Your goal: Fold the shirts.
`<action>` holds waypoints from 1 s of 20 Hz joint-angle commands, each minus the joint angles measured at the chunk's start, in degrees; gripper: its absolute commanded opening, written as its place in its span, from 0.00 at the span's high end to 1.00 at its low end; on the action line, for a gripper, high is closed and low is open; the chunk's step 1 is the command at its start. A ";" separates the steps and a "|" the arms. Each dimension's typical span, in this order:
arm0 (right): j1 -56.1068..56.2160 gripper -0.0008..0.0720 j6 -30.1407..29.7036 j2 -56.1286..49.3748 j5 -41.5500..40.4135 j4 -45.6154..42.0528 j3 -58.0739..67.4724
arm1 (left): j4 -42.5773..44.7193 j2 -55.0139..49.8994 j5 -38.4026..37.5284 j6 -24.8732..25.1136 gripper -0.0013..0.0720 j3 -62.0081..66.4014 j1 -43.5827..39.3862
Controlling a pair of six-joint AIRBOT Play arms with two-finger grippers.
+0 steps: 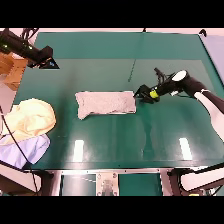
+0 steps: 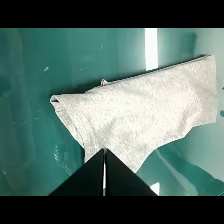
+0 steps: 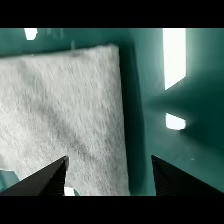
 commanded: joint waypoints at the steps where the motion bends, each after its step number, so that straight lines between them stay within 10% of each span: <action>1: 1.53 0.17 -5.53 -4.46 -1.44 11.58 -2.97 | -0.37 0.04 -0.20 -0.57 0.96 0.00 -0.02; 3: 3.96 0.19 -7.78 -7.08 -1.62 16.87 -1.79 | -0.81 0.04 -0.20 -0.55 0.96 0.00 -0.02; 5: 5.18 0.89 -9.94 -7.23 -1.14 19.80 0.22 | -1.07 0.04 -0.66 -0.55 0.96 0.00 -0.02; 6: 5.09 0.97 -9.73 -6.95 0.13 19.63 2.05 | -1.14 0.04 -0.92 -0.55 0.96 0.00 -0.02; 20: -64.76 0.97 -0.72 20.20 8.11 -12.94 -2.47 | -1.22 0.04 -2.03 -0.22 0.96 0.00 -0.02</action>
